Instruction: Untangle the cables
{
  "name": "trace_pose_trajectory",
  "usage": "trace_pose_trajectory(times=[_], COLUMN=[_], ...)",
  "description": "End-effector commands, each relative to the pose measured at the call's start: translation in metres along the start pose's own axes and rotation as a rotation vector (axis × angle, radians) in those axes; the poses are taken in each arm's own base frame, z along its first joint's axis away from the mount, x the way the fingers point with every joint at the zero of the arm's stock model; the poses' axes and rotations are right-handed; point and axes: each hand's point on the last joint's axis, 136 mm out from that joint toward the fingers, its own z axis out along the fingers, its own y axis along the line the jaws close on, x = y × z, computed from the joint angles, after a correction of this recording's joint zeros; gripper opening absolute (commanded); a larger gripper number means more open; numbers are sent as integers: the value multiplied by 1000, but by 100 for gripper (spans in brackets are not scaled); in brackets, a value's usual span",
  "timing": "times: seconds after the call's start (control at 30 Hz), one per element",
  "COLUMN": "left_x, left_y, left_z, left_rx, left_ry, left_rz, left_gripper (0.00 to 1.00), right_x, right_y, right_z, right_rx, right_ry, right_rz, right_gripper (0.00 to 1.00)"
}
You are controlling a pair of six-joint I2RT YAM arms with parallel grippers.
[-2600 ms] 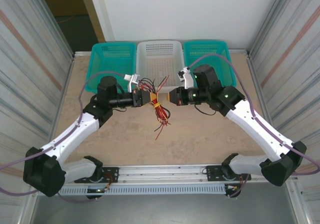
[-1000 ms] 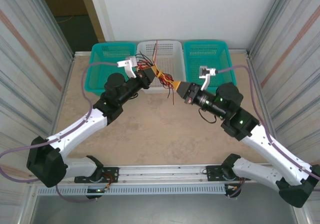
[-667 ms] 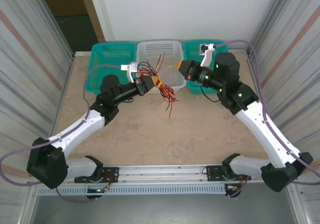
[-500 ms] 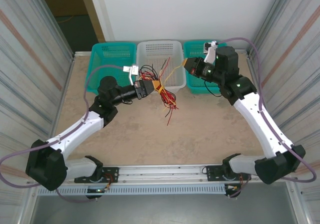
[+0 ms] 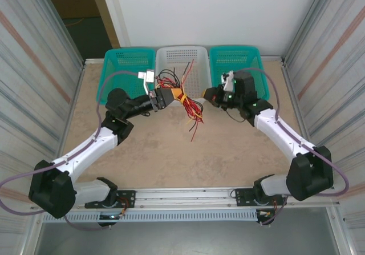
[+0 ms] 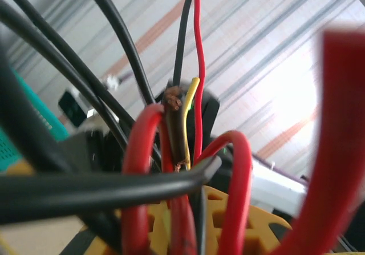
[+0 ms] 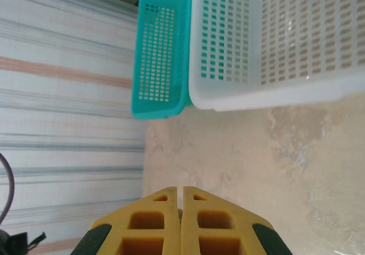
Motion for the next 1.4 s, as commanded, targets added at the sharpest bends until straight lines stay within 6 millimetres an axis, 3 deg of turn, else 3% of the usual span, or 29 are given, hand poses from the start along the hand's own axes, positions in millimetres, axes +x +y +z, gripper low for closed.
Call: trace_pose_trajectory(times=[0.0,0.27,0.6,0.77,0.87,1.0,1.13,1.37], left_x=[-43,-62,-70,-62,-49,-31,-18,-2], left_y=[-42,-5,63,84,95,102,101,104], left_z=[-14,-28,-83,-95,-98,-98,-97,-112], left_rx=[26,-191,-510,-627,-666,-658,-625,-672], left_ry=[-209,-400,-618,-579,-532,-470,-414,-374], left_rz=[145,183,84,96,97,67,50,32], left_gripper=[0,0,0,0,0,0,0,0], right_x=[0,48,69,75,64,30,-17,-69], right_y=[26,42,80,118,144,168,165,143], right_z=[-6,-5,-29,-46,-71,-111,-138,-162], right_rx=[-118,-190,-300,-372,-373,-318,-273,-188], right_ry=[-102,-116,-126,-110,-158,-266,-352,-457], right_rz=[3,-6,-12,-91,-184,-304,-292,-247], right_gripper=[0,0,0,0,0,0,0,0])
